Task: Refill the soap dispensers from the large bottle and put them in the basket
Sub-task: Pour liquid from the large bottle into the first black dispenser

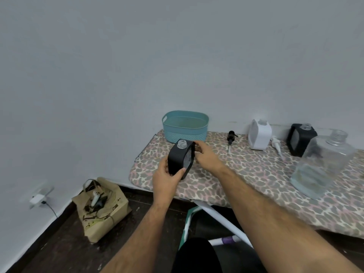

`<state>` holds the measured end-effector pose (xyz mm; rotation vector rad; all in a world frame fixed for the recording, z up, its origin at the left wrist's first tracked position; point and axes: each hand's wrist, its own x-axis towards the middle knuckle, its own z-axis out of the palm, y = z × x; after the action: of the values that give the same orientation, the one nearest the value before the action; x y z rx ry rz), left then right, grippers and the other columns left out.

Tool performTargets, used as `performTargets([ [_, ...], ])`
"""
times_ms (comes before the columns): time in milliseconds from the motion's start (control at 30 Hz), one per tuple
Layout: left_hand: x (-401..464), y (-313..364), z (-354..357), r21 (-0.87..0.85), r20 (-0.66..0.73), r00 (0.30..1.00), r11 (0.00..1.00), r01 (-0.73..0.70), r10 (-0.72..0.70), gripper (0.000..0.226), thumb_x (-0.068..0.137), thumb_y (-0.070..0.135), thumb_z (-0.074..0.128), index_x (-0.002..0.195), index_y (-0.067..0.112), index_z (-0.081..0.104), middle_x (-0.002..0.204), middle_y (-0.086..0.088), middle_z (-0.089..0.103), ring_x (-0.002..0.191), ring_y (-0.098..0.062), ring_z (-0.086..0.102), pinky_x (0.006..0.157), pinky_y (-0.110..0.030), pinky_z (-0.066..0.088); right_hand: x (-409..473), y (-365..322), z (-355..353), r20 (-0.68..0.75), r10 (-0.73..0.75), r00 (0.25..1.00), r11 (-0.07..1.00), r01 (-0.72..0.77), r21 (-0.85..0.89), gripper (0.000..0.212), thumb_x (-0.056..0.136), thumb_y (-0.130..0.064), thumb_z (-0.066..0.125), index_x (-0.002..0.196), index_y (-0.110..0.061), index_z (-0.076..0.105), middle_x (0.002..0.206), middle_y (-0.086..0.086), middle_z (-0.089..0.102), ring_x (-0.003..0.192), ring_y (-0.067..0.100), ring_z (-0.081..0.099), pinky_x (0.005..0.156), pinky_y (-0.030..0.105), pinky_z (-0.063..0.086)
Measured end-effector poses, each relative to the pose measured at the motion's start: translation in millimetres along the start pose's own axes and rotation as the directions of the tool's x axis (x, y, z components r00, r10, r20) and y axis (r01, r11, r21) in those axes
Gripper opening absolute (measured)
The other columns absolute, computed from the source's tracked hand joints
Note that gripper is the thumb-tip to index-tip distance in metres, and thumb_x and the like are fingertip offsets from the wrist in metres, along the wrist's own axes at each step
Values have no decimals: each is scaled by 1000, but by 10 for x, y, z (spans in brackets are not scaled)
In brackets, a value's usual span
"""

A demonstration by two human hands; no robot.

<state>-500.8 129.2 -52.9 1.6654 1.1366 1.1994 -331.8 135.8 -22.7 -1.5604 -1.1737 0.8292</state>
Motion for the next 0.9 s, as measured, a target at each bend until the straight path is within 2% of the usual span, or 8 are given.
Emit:
performTargets([
  [100, 68, -65, -122, -14, -21, 999, 1000, 28, -28, 58, 78, 23, 82, 126, 36, 52, 102, 26, 62, 96, 11, 60, 83, -14, 50, 91, -29, 163, 14, -14, 1000, 999, 14, -48, 48, 90, -1, 53, 134, -19, 51, 130, 1, 59, 122, 16, 55, 103, 40, 48],
  [267, 97, -86, -204, -28, -19, 999, 999, 33, -34, 56, 80, 21, 80, 122, 40, 49, 97, 32, 58, 88, 22, 57, 76, -8, 47, 146, -69, 267, 2, -24, 1000, 998, 24, -56, 52, 87, 5, 49, 135, -16, 50, 130, 4, 58, 122, 19, 53, 103, 42, 48],
  [367, 77, -99, -198, -40, -17, 999, 999, 26, -27, 56, 80, 22, 80, 122, 40, 49, 98, 31, 58, 91, 18, 59, 78, -10, 48, 129, -62, 263, -1, -18, 1000, 999, 18, -46, 51, 88, 6, 48, 134, -16, 51, 126, 4, 59, 119, 20, 55, 98, 39, 51],
  [467, 34, -90, -179, -48, -15, 1000, 999, 11, -11, 55, 80, 22, 80, 120, 42, 49, 100, 30, 59, 95, 11, 61, 85, -16, 50, 95, -33, 238, 2, 1, 1000, 999, 0, -47, 49, 90, 1, 48, 134, -21, 51, 124, 5, 61, 112, 22, 59, 72, 25, 52],
  [533, 5, -76, -169, -54, -8, 1000, 999, -1, 1, 54, 80, 20, 80, 114, 47, 47, 99, 31, 59, 95, 11, 61, 85, -16, 50, 61, -27, 222, -5, 5, 1000, 999, -6, -45, 47, 91, -2, 48, 132, -23, 52, 121, 6, 62, 106, 22, 61, 63, 19, 46],
  [667, -54, -50, -145, -61, 5, 1000, 998, 1, -1, 57, 80, 20, 80, 120, 44, 48, 101, 32, 58, 94, 20, 58, 82, -6, 46, -21, -7, 174, -21, -1, 1000, 999, 0, -41, 47, 91, 0, 49, 134, -21, 52, 122, 5, 62, 105, 18, 61, 69, 20, 51],
  [833, -106, -28, -91, -75, 19, 1000, 997, -3, 5, 63, 80, 18, 80, 133, 32, 50, 104, 30, 57, 96, 23, 55, 84, -3, 45, -122, 18, 104, -25, 10, 1000, 1000, -11, -25, 50, 92, 3, 46, 136, -20, 50, 123, 4, 60, 90, 10, 59, 55, 11, 44],
  [900, -122, -16, -84, -84, 19, 1000, 996, -3, 5, 62, 81, 17, 80, 132, 34, 49, 105, 30, 58, 97, 22, 56, 85, -4, 45, -155, 9, 93, -16, 0, 1000, 999, -1, -35, 55, 90, 5, 45, 138, -21, 49, 128, 3, 58, 100, 14, 59, 68, 19, 52],
])
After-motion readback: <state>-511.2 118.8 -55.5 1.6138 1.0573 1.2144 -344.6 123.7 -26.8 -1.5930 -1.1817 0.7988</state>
